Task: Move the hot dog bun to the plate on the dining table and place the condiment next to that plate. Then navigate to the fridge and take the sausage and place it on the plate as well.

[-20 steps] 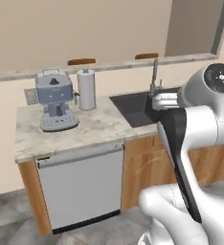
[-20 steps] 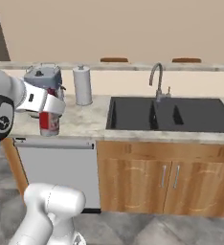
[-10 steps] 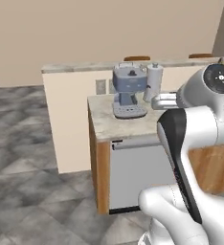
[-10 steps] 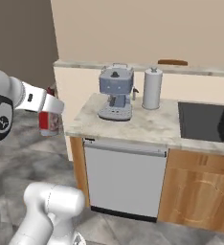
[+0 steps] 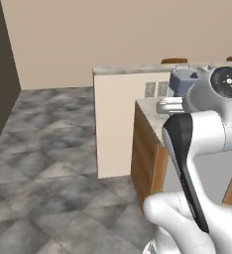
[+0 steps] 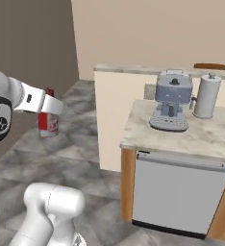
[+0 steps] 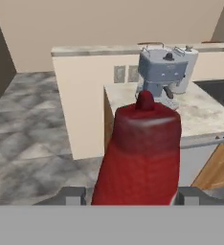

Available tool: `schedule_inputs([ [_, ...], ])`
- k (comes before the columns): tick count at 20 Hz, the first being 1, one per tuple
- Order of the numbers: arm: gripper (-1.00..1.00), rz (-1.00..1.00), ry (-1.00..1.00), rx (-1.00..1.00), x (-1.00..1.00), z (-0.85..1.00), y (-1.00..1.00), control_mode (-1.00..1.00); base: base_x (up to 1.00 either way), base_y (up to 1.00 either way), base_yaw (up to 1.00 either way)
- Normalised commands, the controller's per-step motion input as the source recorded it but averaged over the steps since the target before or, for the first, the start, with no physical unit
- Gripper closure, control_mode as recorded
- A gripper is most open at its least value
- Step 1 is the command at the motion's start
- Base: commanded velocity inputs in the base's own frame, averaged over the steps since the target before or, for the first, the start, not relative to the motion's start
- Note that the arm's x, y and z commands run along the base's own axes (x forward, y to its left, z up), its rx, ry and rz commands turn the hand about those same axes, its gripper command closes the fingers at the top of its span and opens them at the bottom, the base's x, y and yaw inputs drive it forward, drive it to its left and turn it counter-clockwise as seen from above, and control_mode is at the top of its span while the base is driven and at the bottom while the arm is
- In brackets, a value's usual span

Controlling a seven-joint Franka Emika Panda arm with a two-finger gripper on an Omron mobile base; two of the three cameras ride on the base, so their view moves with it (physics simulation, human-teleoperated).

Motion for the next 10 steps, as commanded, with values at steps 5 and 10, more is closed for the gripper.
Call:
schedule_inputs([
  [5,1.0,0.0,0.0,0.0,0.0,0.0,0.0,1.0,0.82,1.0,-0.03],
  [10,1.0,0.0,0.0,0.0,0.0,0.0,0.0,1.0,0.88,1.0,-0.08],
])
